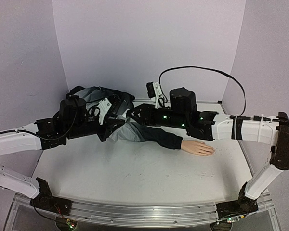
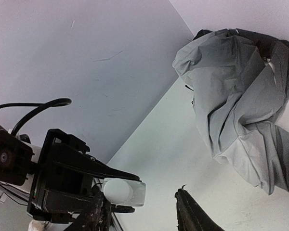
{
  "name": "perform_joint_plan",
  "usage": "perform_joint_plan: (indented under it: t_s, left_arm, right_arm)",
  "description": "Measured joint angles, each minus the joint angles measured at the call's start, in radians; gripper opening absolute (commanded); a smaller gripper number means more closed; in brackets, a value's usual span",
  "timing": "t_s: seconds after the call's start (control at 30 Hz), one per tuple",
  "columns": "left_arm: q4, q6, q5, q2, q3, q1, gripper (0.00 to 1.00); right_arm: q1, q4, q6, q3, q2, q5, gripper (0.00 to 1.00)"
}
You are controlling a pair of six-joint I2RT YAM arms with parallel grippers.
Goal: Paint the nails
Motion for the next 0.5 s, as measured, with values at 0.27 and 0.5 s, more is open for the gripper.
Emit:
perform_joint_plan:
  t_s: [0.27, 0.5]
  left_arm:
    - [0.000, 0.017, -0.010, -0.003, -0.001, -0.009, 0.00]
    - [0.000, 0.017, -0.004, -0.003, -0.001, -0.011, 0.00]
  right_arm:
    - [0.034, 0.048, 0.055, 0.017, 0.033, 0.035, 0.36]
    - [0.035, 0.084, 0.081, 0.017, 0.033, 0.037, 0.12]
